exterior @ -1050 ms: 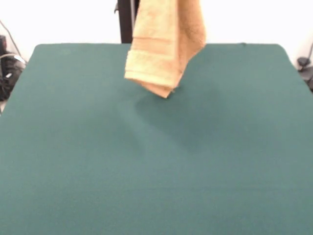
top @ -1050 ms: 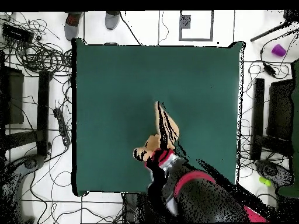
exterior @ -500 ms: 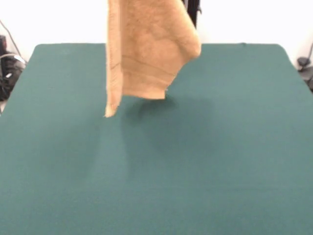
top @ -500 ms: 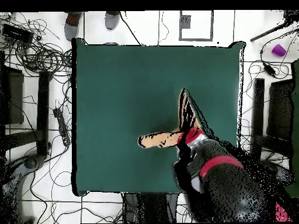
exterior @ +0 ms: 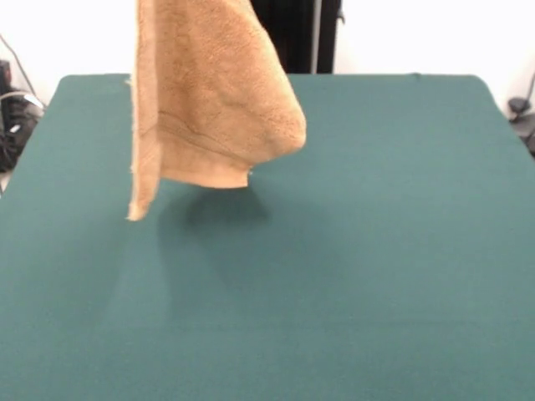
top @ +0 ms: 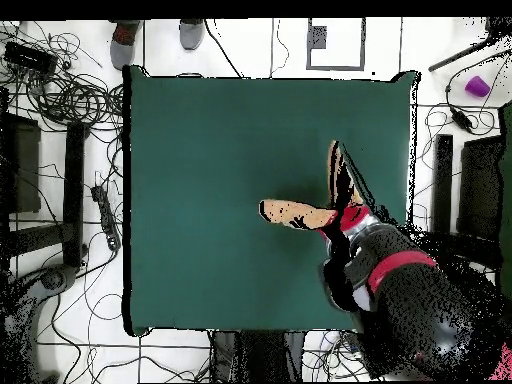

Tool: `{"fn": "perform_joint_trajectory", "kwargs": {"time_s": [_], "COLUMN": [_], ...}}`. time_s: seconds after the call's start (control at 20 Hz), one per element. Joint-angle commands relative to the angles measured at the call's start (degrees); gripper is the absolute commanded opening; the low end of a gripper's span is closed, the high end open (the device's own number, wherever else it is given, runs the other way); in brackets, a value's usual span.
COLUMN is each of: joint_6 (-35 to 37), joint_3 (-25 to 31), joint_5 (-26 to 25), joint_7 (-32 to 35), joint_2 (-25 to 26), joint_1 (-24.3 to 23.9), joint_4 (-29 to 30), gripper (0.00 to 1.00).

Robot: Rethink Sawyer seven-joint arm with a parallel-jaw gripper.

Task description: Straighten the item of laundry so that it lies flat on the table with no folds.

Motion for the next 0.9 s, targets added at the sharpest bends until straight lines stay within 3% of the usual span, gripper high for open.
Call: {"fn": "perform_joint_trajectory", "kwargs": {"time_s": [0.05, 0.4, 0.9], "joint_6": [-2.74, 1.81, 5.32], "joint_3": [11.05, 9.69, 8.6], "joint_5": [1.22, -1.39, 6.39], "joint_7": [-14.78, -8.54, -10.1], "joint_2": [4.12, 2.81, -2.85], "joint_1": [-0.71, 0.73, 0.56], "joint_4": [4.58, 0.58, 2.03], "gripper": [0.0, 0.0, 0.0]}}
